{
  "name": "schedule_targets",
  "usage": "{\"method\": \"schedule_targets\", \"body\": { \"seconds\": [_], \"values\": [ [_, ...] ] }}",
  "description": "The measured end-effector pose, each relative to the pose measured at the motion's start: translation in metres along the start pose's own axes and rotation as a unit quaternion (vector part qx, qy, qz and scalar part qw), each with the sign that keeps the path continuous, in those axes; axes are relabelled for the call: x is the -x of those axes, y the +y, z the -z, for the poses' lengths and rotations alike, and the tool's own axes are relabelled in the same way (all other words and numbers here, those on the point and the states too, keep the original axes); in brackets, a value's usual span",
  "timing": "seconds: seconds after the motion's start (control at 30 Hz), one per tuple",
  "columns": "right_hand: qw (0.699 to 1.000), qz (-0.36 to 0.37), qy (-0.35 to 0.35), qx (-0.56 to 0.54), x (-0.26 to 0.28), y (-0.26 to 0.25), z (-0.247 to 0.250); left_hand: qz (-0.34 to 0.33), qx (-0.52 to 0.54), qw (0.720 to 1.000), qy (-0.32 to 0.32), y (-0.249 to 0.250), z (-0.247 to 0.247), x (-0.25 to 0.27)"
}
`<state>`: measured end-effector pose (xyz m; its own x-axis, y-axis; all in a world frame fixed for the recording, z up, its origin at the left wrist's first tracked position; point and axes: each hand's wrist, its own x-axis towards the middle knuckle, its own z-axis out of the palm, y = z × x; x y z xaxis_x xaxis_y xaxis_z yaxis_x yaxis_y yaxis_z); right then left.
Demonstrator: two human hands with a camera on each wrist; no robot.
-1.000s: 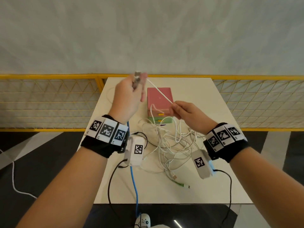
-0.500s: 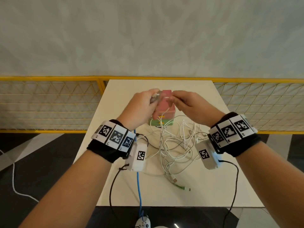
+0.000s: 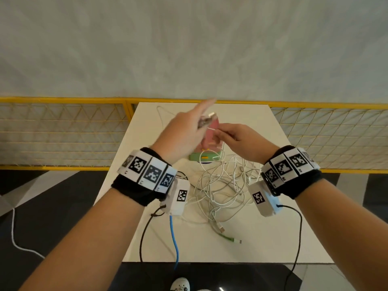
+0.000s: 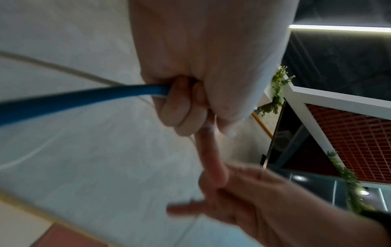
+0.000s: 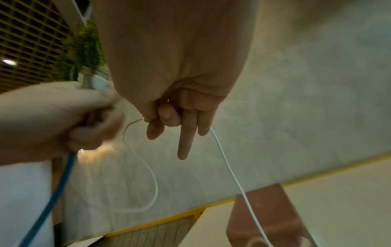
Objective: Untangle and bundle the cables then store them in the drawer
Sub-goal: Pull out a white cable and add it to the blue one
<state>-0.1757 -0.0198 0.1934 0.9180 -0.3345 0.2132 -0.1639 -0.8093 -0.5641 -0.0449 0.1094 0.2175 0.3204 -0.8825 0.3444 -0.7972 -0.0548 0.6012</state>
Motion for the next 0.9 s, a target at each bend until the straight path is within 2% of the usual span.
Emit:
{"method": "schedule_targets", "body": {
  "seconds": [0.07, 0.17, 0.23, 0.27, 0.37, 0.4, 0.43, 0.5, 0.6, 0.67, 0.73, 0.8, 0.9],
  "values": [
    [0.999, 0.035, 0.022, -0.001, -0.002, -0.011, 0.007, 0.021, 0.005, 0.998, -0.055, 0.002, -0.005, -0.001],
    [0.998, 0.052, 0.02, -0.01, 0.001, -0.018, 0.014, 0.0, 0.025, 0.999, -0.048, 0.002, -0.004, 0.002],
    [0.997, 0.044, 0.025, -0.052, 0.005, -0.015, 0.012, -0.011, 0.025, 1.0, 0.005, 0.003, 0.003, 0.002],
    [0.996, 0.029, 0.031, -0.078, 0.006, -0.009, 0.01, -0.005, 0.051, 0.997, 0.051, 0.002, 0.008, 0.0],
    [0.995, -0.034, 0.019, -0.091, 0.011, 0.017, -0.001, 0.016, 0.166, 0.963, 0.213, -0.003, 0.026, -0.006],
    [0.996, -0.047, 0.005, -0.081, 0.013, 0.025, -0.004, 0.028, 0.159, 0.958, 0.239, -0.006, 0.03, -0.007],
    [0.996, -0.059, -0.008, -0.074, 0.016, 0.031, -0.008, 0.044, 0.132, 0.961, 0.239, -0.01, 0.032, -0.006],
    [0.995, -0.069, -0.019, -0.07, 0.017, 0.031, -0.011, 0.062, 0.083, 0.975, 0.195, -0.014, 0.029, -0.003],
    [0.998, -0.042, -0.015, -0.048, 0.011, 0.018, -0.009, 0.018, 0.03, 0.996, 0.077, -0.007, 0.012, 0.004],
    [0.999, -0.014, -0.005, -0.035, 0.006, 0.005, -0.006, 0.015, -0.018, 1.0, -0.01, 0.001, -0.002, 0.005],
    [0.999, 0.008, 0.01, -0.042, 0.003, -0.007, 0.002, 0.02, -0.036, 0.998, -0.052, 0.004, -0.01, 0.005],
    [0.997, 0.013, 0.024, -0.065, 0.003, -0.01, 0.007, 0.014, -0.015, 0.999, -0.028, 0.005, -0.007, 0.003],
    [0.992, -0.023, 0.007, -0.121, 0.008, 0.007, 0.002, 0.015, 0.101, 0.988, 0.114, 0.006, 0.012, -0.004]
  ]
}}
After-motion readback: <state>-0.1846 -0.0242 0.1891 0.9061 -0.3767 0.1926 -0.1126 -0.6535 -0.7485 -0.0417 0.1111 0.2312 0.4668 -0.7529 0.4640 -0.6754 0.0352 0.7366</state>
